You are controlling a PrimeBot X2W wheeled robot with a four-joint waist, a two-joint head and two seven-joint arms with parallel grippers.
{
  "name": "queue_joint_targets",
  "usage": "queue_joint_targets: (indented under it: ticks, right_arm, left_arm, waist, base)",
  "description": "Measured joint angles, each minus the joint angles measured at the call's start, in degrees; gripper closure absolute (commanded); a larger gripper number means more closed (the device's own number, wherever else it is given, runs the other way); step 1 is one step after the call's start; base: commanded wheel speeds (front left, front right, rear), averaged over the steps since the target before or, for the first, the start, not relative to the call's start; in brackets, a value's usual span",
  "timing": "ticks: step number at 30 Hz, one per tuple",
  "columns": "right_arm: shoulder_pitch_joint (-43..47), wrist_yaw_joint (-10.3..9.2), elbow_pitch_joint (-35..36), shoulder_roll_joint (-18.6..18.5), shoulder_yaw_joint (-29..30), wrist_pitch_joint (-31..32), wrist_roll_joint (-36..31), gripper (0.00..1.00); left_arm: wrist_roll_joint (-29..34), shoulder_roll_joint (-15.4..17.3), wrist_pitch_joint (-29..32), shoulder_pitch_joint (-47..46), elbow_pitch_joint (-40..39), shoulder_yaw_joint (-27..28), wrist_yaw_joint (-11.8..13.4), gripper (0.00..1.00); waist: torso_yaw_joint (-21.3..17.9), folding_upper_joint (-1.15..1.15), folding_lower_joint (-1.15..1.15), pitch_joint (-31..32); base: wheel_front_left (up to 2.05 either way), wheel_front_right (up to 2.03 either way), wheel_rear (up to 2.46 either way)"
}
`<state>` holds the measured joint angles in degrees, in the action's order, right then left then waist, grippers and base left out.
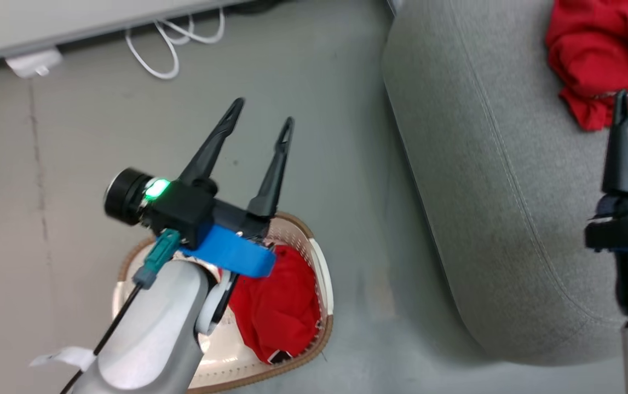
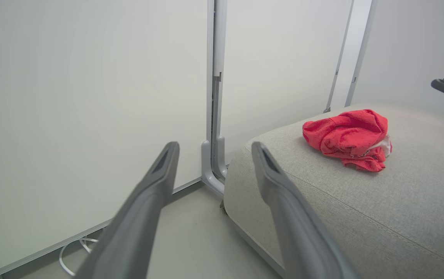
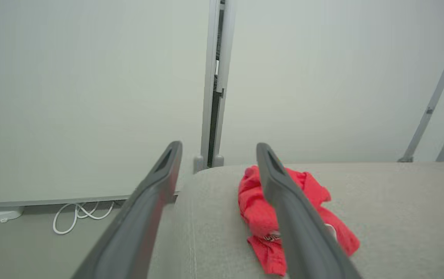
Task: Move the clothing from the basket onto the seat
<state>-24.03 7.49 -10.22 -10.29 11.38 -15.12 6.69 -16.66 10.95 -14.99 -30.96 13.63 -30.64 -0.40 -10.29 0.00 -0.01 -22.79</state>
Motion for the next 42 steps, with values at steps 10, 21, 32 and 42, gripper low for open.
queue_joint_targets:
  ticks: [10,21,32,42]
  right_arm:
    - [7.5,0.00,6.3,2.8,-7.1,0.0,0.3,0.00]
    - [15.1,-0.01,7.1,4.8,-7.9,0.0,-0.1,0.00]
    - [20.0,-0.01,5.3,5.8,-6.4,0.0,-0.5,0.00]
    - [21.0,-0.01,4.1,6.6,-6.9,0.0,-0.7,0.00]
  left_arm:
    - [1.2,-1.4,0.0,9.8,-1.4,10.8,-0.2,0.00]
    - [3.6,-3.8,0.0,19.7,-1.8,21.1,-2.3,0.00]
    - [6.7,-5.7,0.0,25.7,-1.1,25.4,-5.0,0.00]
    - [8.3,-6.8,0.0,26.5,-0.6,26.9,-6.1,0.00]
  waist:
    - [5.8,0.00,0.00,8.4]
    - [11.0,0.00,0.00,15.9]
    - [12.6,0.00,0.00,19.7]
    - [13.0,0.00,0.01,20.2]
  base:
    - [0.00,0.00,0.00]
    - [0.00,0.00,0.00]
    - [0.00,0.00,0.00]
    - [0.00,0.00,0.00]
